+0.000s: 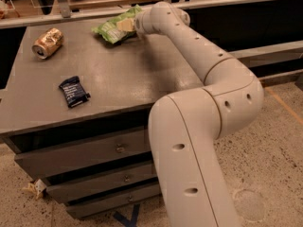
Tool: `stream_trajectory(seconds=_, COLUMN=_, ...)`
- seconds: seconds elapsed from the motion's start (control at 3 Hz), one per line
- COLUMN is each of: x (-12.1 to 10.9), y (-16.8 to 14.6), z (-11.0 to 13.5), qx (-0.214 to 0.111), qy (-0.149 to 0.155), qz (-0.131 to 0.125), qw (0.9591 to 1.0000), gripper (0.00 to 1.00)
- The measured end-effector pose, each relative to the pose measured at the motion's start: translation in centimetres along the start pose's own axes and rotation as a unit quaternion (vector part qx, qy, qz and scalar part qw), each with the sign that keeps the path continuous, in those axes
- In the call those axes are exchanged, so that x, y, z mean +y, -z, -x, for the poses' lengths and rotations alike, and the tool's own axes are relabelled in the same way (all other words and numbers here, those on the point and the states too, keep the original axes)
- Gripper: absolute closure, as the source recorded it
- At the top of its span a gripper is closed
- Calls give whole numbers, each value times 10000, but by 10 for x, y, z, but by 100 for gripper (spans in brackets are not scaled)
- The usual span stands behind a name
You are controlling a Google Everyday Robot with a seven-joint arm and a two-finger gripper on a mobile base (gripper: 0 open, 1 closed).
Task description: Move green rice chip bag near rxbar blueberry
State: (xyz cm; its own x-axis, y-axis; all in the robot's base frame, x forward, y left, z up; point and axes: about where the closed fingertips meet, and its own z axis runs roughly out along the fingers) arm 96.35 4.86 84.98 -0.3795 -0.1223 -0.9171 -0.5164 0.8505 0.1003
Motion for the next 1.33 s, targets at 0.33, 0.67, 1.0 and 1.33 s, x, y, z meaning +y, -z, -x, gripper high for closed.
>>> stream_trajectory(seconds=0.33, x=-1, y=0, z=0, qx=-5, qy=6, qz=0, qw=10000, gripper=88)
stream_trajectory(seconds=0.67, x=-1, y=1, z=1, qx=-5, qy=6, qz=0, qw=10000, gripper=100)
stream_trajectory(seconds=1.0, x=-17, y=26, z=22, qx=-334, qy=-162, qz=45, qw=9993, gripper=100)
stream_trajectory(seconds=1.33, x=-37, y=60, z=49, qx=-756, qy=-307, qz=42, qw=9967, gripper=100)
